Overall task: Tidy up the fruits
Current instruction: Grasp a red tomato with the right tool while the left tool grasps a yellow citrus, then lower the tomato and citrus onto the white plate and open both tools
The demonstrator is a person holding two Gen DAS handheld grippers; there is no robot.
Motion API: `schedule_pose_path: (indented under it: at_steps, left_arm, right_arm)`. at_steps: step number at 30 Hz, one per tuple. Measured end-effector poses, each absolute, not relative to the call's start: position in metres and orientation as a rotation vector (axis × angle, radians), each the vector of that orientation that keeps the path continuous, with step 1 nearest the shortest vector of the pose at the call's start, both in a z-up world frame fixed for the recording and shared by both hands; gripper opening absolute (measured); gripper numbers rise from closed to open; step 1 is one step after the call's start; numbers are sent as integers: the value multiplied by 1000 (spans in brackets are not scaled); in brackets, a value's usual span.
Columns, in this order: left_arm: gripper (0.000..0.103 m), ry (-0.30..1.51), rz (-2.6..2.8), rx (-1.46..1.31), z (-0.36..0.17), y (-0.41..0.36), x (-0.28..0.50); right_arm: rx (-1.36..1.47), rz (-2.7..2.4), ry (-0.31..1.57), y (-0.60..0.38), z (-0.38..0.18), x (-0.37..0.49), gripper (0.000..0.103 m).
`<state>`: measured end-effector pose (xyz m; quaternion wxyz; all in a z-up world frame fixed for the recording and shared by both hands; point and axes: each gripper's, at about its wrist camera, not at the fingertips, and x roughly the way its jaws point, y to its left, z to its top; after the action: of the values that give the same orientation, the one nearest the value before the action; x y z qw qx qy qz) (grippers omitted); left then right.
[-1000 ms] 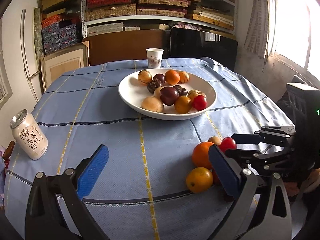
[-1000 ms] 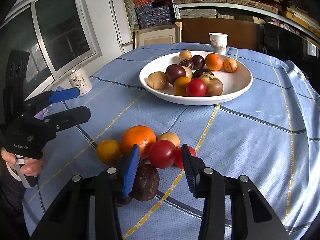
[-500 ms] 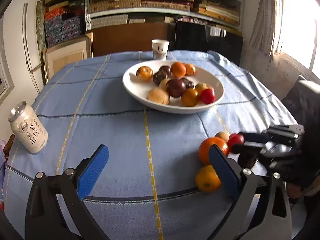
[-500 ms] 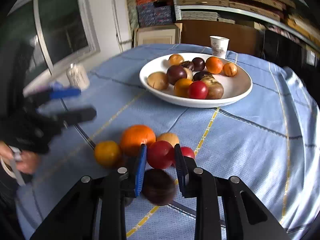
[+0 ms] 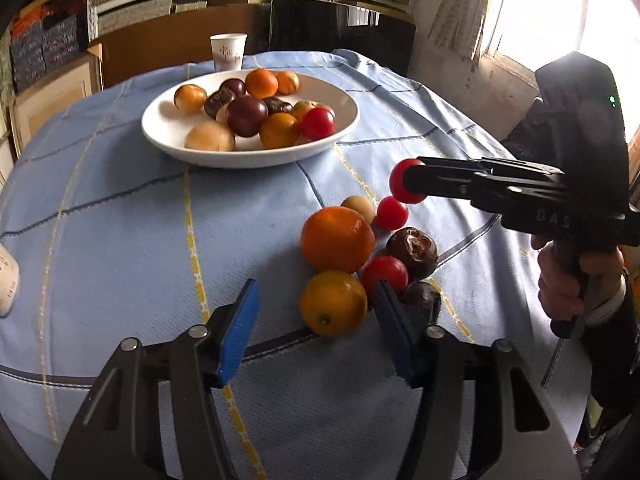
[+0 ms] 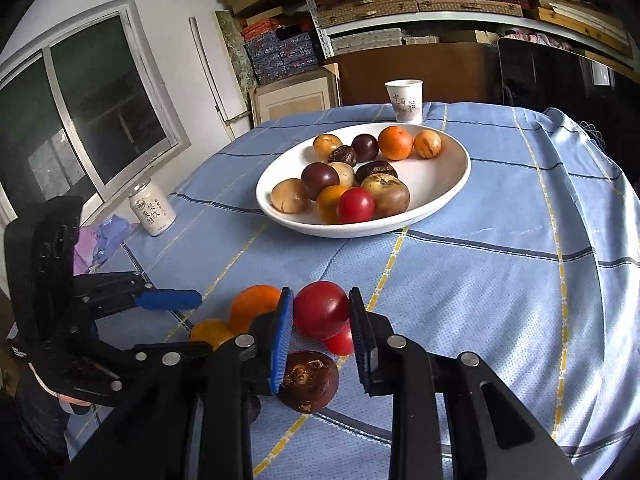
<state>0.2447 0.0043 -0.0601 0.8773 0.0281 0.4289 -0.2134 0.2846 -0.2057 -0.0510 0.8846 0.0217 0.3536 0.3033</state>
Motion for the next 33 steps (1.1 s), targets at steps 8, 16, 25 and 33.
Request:
schedule_pose_path:
  at_steps: [8, 16, 25, 33]
  left_arm:
    - [46, 924, -473, 60, -66, -1, 245]
    - [37, 930, -476, 81, -69, -4, 243]
    - [37, 883, -476, 12, -56, 6, 246]
    - [37, 747, -333, -109, -14, 27, 305]
  right_arm:
    - [42, 628, 738, -206, -50, 284, 28]
    - [42, 624, 738, -208, -51, 285, 28]
    - [56, 647, 723, -210, -50, 288, 28]
    - [171, 583, 651, -212, -33, 339, 28]
